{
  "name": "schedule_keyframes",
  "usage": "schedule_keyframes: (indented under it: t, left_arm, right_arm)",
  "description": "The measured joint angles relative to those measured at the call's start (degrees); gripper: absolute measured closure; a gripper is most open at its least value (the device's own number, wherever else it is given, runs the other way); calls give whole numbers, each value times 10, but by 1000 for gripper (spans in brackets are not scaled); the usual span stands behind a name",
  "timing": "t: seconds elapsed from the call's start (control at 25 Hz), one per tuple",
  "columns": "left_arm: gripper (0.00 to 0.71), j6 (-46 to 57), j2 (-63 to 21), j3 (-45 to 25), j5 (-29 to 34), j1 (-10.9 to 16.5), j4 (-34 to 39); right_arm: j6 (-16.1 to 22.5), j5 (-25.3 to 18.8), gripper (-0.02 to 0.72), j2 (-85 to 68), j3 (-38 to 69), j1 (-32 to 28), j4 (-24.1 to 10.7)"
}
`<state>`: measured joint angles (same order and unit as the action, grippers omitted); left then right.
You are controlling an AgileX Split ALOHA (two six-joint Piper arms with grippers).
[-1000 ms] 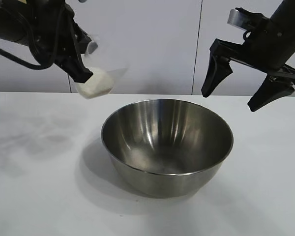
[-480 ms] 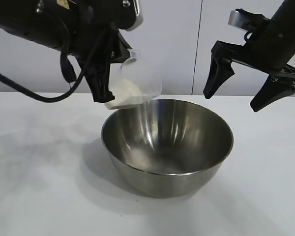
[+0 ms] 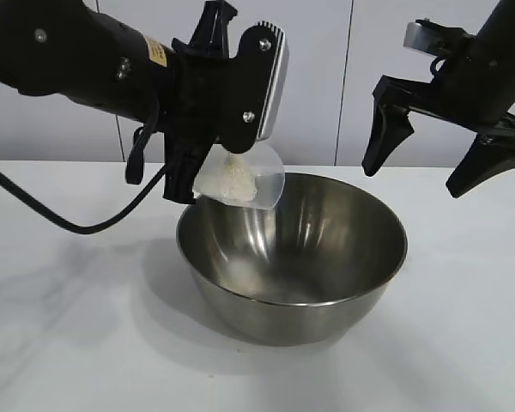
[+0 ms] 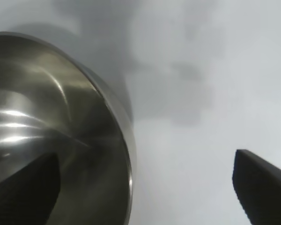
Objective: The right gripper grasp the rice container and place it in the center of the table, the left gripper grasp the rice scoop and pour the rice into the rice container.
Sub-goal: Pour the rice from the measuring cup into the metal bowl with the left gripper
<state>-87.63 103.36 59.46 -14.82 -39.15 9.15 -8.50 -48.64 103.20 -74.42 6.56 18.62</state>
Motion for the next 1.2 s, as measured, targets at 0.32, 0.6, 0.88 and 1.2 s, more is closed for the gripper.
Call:
schedule_keyframes:
  t: [0.32,0.6,0.88,1.2]
  left_arm:
    - [702,-8,0,0,-48,0,203]
    - [702,-3,0,0,-75,0,257]
    - [702,-2,0,0,-79,0,339]
    - [702,-2,0,0,-85,0,414]
  right_arm:
    - [1,0,9,0,0,0,0]
    - [1,0,9,0,0,0,0]
    - [1,-3,9,0,0,0,0]
    - [1,-9,9,0,0,0,-4]
